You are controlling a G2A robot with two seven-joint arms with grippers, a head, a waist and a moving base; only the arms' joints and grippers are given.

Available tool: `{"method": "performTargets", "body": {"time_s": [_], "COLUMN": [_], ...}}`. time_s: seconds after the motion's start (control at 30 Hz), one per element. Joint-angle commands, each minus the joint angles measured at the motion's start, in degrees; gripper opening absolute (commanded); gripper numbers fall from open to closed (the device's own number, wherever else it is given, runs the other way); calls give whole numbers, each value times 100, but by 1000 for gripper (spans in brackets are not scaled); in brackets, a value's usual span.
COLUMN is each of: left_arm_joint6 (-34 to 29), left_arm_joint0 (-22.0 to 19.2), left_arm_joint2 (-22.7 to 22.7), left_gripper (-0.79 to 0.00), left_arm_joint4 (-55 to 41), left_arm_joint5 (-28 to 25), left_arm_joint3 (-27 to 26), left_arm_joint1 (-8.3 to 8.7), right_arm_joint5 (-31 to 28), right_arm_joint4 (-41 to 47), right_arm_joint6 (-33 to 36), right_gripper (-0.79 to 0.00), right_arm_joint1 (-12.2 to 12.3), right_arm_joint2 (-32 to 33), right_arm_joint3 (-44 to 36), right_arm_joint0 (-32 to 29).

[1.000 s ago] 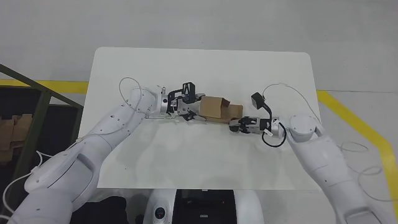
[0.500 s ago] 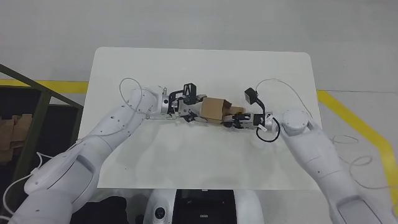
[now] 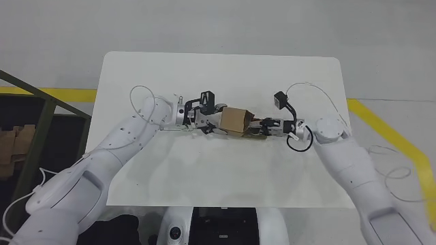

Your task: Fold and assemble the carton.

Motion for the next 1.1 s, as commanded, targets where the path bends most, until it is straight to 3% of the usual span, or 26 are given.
{"method": "performTargets", "body": {"time_s": [0.0, 0.63, 0.7, 0.73, 0.77, 0.8, 1.07], "left_arm_joint6": [13, 14, -7, -9, -1, 8, 316], "left_arm_joint0": [10, 175, 184, 186, 187, 188, 140], "left_arm_joint2": [-17, -248, -245, -238, -236, -235, -361], "left_gripper": [-188, -222, -197, -135, -22, 0, 0], "left_arm_joint4": [10, 120, 125, 146, 173, 207, 532], "left_arm_joint5": [-31, -103, -110, -139, -158, -181, -199], "left_arm_joint3": [-12, -223, -200, -191, -180, -163, -84], "left_arm_joint1": [7, 126, 122, 123, 127, 133, 262], "right_arm_joint5": [-19, 497, 494, 492, 499, 506, 611], "right_arm_joint4": [-46, -793, -798, -794, -798, -814, -888], "right_arm_joint6": [-80, -789, -817, -821, -819, -825, -859], "right_gripper": [-785, -785, -785, -785, -785, -785, -785], "right_arm_joint1": [44, 140, 154, 161, 167, 173, 197], "right_arm_joint2": [134, 253, 296, 317, 331, 343, 389], "right_arm_joint3": [-3, -577, -603, -626, -656, -686, -869], "right_arm_joint0": [7, -170, -212, -233, -254, -270, -356]}}
